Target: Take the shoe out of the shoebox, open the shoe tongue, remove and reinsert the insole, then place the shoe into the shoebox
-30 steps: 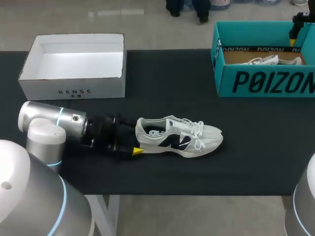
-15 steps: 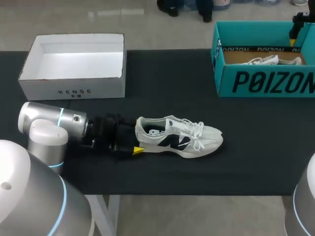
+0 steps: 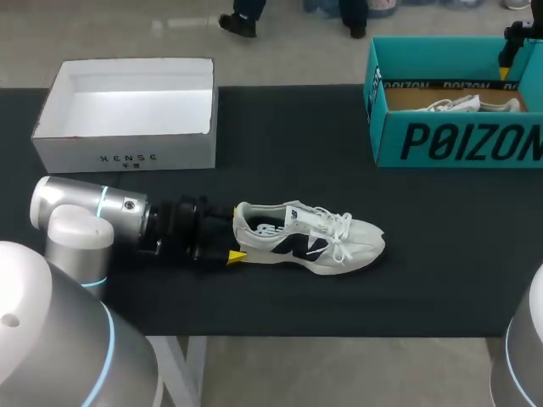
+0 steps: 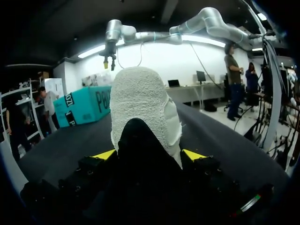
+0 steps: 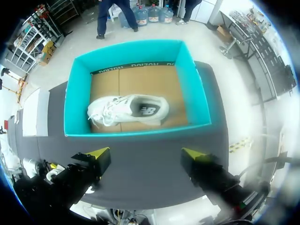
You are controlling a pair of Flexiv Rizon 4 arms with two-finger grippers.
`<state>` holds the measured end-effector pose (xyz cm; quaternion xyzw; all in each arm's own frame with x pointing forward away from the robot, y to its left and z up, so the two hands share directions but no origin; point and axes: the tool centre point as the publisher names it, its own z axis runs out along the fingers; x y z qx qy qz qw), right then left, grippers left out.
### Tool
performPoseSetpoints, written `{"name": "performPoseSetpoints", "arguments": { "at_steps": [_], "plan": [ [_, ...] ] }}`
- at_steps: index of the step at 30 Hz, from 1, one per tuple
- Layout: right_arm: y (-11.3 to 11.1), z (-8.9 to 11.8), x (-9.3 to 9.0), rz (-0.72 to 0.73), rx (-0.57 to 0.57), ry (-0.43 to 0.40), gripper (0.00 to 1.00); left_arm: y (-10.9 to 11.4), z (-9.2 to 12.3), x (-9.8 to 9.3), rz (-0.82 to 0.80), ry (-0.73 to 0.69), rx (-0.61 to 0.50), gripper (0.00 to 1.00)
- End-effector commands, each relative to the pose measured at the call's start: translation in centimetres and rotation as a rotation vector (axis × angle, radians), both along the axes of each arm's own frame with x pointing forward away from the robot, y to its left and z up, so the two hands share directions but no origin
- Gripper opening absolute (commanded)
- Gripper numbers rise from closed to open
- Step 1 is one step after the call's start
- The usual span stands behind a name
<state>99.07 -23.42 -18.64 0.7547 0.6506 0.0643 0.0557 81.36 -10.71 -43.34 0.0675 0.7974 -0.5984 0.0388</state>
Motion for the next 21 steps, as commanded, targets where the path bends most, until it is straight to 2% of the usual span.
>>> {"name": "performPoseSetpoints", "arguments": {
  "at_steps": [1, 13, 17, 21],
  "plan": [
    [0.0, 0.0, -0.1, -0.001, -0.001, -0.001, 1.00, 0.1, -0.2, 0.1, -0.001, 0.000, -0.001, 0.00],
    [0.0, 0.0, -0.1, -0.001, -0.001, -0.001, 1.00, 0.1, -0.2, 0.1, -0.001, 0.000, -0.001, 0.00],
    [3.4, 0.2, -0.6, -0.056, -0.075, 0.031, 1.00, 0.1, -0.2, 0.1, -0.001, 0.000, -0.001, 0.00],
    [6.7, 0.0, -2.8, -0.158, -0.139, 0.082, 1.00, 0.1, -0.2, 0.1, -0.001, 0.000, -0.001, 0.00]
  ]
}}
